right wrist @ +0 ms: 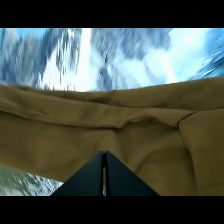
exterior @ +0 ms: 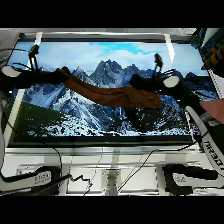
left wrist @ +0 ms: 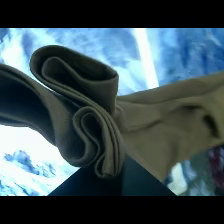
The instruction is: Fold the clothes and pants, and hang the long-sleeved shirts on hangers.
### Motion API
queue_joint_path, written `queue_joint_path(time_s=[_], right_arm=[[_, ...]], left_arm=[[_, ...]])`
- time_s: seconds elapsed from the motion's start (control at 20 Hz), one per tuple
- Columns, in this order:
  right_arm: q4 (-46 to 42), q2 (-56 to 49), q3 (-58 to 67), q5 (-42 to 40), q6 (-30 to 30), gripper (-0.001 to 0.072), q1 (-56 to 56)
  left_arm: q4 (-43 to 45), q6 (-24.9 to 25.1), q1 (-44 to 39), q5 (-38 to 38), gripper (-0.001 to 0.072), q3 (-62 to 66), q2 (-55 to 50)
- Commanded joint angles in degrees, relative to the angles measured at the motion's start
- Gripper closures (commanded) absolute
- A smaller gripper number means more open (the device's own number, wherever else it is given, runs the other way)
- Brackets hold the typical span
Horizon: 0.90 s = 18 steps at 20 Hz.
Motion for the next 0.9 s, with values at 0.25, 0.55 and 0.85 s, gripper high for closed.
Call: queue_joint_path(time_s=[0.25, 0.55, 0.85], right_arm=[[-2.3, -18.9, 14.3, -5.2, 5.3, 0.0701, 19.9], [-2.6, -26.4, 22.9, 8.2, 6.6, 0.0700, 26.6], [-4.1, -25.1, 23.0, 17.3, 6.5, 0.0699, 21.3]], left_arm=[[0.7, 0.0, -0.3, -11.7, 0.0694, 0.6, 13.0], [0.7, 0.0, -0.4, -11.8, 0.0694, 0.0, 12.3], [-0.1, -0.2, -3.0, -11.6, 0.0694, 0.0, 8.8]])
